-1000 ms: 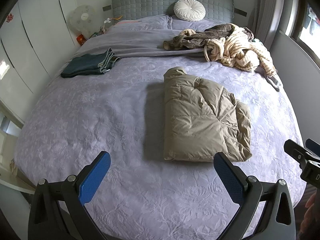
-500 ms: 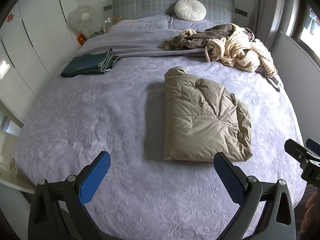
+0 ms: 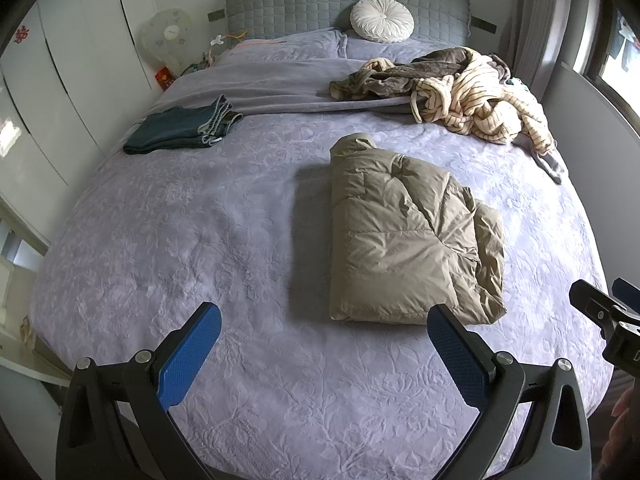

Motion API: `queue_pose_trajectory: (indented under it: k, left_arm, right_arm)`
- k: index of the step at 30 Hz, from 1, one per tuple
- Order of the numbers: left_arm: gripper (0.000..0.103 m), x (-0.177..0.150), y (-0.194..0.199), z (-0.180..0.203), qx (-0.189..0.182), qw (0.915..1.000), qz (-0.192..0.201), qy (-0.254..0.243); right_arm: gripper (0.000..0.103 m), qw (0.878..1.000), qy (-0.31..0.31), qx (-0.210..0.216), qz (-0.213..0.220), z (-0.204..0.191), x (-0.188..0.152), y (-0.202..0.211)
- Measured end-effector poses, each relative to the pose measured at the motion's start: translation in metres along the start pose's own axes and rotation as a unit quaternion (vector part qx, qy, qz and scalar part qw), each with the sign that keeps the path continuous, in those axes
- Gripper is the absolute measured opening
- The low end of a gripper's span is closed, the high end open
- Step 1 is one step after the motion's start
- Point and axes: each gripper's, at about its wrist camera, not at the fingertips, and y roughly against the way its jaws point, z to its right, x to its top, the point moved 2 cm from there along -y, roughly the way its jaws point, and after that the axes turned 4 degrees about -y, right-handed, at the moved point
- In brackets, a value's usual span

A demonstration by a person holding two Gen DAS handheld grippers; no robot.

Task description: Fold large clothes

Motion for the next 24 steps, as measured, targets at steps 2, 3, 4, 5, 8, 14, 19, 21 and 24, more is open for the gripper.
queue_pose_trajectory:
  k: [2, 3, 4, 5, 8, 14, 19, 21, 24]
  left_arm:
    - [0.103, 0.0, -0.0001, 0.0003, 0.0, 1.0, 0.0, 0.0]
    - [0.103, -0.0002, 0.0002, 0.0004, 0.0, 1.0, 0.0, 0.0]
    - [0.103, -0.0002, 0.0002, 0.0004, 0.001, 1.0, 0.0, 0.0]
    - [0.103, -0.0002, 0.0001, 0.0005, 0.001, 1.0, 0.0, 0.0]
    - [0.103, 0.0, 0.0, 0.0005, 0.001, 1.0, 0.001, 0.001]
    - [0.103, 0.0006, -0.0004, -0.0003, 0.001, 1.0, 0.0, 0.0]
    - [0.103, 0.0008, -0.0007, -0.0007, 0.0, 1.0, 0.0, -0.001]
    - [0.103, 0.001, -0.0007, -0.0011, 0.0, 1.0, 0.0, -0.001]
    - [0.103, 0.001, -0.0007, -0.0011, -0.001, 1.0, 0.0, -0.001]
  right_arm:
    - [0.103, 1.0, 0.001, 0.0, 0.0, -0.0002, 0.0001, -0.0001]
    - [0.103, 1.0, 0.0, 0.0, 0.0, -0.0009, -0.0001, -0.0001]
    - [0.103, 1.0, 0.0, 0.0, 0.0, -0.0005, 0.0001, -0.0001]
    - [0.103, 1.0, 0.0, 0.0, 0.0, 0.0, 0.0003, -0.0001]
    - [0.103, 1.0, 0.002, 0.0, 0.0, 0.0001, 0.0007, -0.0001]
    - [0.103, 1.0, 0.001, 0.0, 0.0, -0.0006, 0.0003, -0.0002]
    - [0.103, 1.0, 0.001, 0.0, 0.0, -0.0007, 0.0006, -0.0001]
    - [0.103, 1.0, 0.002, 0.0, 0.0, -0.0003, 0.0008, 0.0]
    - [0.103, 1.0, 0.002, 0.0, 0.0, -0.0004, 0.0008, -0.0001]
